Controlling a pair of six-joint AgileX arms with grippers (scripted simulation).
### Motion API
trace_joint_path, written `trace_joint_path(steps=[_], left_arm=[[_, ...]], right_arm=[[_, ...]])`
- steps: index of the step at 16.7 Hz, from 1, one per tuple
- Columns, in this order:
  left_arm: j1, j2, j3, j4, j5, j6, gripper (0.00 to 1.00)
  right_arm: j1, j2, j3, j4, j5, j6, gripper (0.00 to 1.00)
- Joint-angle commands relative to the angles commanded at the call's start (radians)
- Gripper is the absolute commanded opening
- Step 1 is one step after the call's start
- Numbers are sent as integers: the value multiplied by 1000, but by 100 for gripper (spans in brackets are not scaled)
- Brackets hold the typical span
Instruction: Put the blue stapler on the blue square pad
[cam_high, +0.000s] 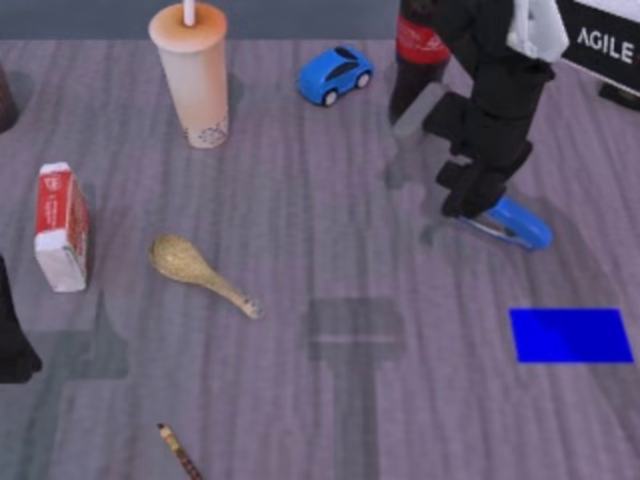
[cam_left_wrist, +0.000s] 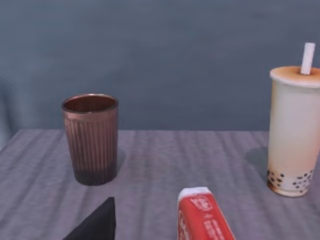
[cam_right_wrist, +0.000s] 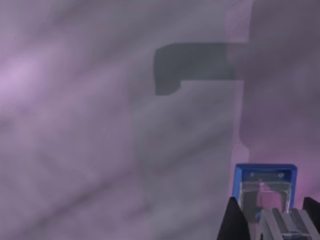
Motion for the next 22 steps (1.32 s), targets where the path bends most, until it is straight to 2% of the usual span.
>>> trace_joint_path(steps=[6,14,18,22], left_arm=[[0,0,0,0,0,0,100],[0,0,0,0,0,0,100],[0,0,0,0,0,0,100],[0,0,0,0,0,0,100]], right_arm=[[3,-20,218,-248,0,-1,0],[-2,-31,223,-251,-1,30,0],[-20,-105,168,-208,-4,217,0],[-55,-218,59,-148,-7,567,0]])
